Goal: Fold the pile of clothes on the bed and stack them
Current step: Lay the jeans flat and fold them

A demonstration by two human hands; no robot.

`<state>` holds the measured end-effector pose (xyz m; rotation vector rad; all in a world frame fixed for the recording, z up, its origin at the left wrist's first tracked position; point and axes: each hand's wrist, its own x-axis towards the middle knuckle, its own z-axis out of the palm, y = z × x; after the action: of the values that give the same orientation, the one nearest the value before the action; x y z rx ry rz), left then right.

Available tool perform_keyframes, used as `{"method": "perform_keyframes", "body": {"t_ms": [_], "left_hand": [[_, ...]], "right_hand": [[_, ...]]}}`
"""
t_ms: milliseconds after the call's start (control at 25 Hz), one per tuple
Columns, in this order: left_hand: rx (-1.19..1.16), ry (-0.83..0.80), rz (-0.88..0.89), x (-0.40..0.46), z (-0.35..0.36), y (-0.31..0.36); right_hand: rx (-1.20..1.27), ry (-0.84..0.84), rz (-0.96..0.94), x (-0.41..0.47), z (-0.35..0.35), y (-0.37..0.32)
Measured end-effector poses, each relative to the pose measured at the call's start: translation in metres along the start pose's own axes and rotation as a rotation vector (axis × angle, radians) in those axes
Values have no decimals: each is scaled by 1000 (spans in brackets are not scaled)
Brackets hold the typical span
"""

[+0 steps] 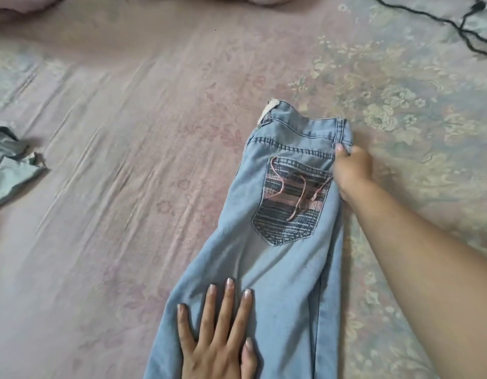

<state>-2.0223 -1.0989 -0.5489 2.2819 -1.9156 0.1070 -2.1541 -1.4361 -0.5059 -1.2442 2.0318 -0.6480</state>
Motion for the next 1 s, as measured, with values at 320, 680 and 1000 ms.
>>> {"method": "perform_keyframes", "body": {"t_ms": [320, 680, 1000], "left_hand": [[-28, -15, 93, 2, 0, -4], [-211, -280, 22, -22, -54, 84], [-625, -219, 284, -27, -69, 78]], "right_hand": [[-250, -21, -90, -44, -17, 12], [43, -238, 40, -99, -32, 51], [-201, -222, -9, -98, -39, 57]]}}
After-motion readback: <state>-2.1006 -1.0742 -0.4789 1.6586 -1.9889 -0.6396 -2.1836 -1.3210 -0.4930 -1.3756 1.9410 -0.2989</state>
